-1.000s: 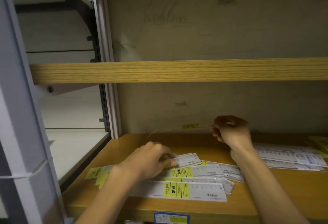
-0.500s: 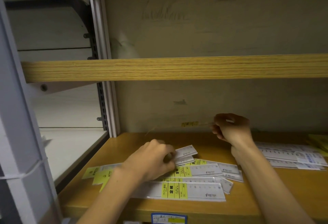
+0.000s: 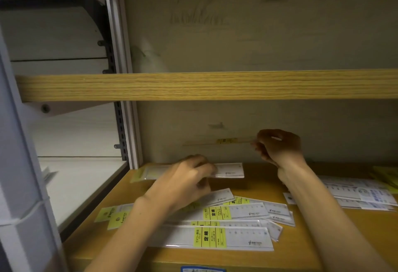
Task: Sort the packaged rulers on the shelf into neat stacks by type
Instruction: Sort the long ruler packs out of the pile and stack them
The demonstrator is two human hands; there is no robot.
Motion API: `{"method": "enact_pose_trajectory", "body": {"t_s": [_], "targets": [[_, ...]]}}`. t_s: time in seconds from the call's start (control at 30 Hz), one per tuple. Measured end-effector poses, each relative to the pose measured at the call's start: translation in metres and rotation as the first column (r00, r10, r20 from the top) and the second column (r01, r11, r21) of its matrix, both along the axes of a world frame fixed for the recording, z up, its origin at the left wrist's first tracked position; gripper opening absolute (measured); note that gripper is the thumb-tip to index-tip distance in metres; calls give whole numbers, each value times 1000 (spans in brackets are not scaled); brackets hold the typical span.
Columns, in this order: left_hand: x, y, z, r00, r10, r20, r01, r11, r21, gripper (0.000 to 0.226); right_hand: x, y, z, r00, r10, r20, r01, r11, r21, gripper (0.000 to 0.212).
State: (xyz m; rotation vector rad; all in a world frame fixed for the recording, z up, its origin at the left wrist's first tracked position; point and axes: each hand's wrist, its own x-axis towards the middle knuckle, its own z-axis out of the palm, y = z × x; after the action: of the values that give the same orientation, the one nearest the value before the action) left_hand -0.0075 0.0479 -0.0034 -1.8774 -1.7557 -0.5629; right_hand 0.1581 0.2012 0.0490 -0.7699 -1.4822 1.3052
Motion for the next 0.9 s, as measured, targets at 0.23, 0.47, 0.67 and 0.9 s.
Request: {"method": "enact_pose_trajectory", "body": {"t_s": [0.23, 0.47, 0.67, 0.9], "targets": [[-21, -1, -6, 995, 84, 44, -90, 985, 145, 37, -25, 9, -21, 1000, -9, -21, 8, 999, -38, 14], [-20, -4, -16, 993, 115, 36, -120, 937, 328, 41, -34, 16, -49, 998, 8, 63, -2, 995, -95, 27], [-26, -8, -20, 972, 167, 167, -217, 910, 354, 34, -37, 19, -58, 990, 39, 132, -31, 998, -59, 21], [-32, -13, -21, 926, 232, 299, -348, 834, 429, 34, -38, 28, -68, 935, -113, 335, 56, 983, 174, 31]]}}
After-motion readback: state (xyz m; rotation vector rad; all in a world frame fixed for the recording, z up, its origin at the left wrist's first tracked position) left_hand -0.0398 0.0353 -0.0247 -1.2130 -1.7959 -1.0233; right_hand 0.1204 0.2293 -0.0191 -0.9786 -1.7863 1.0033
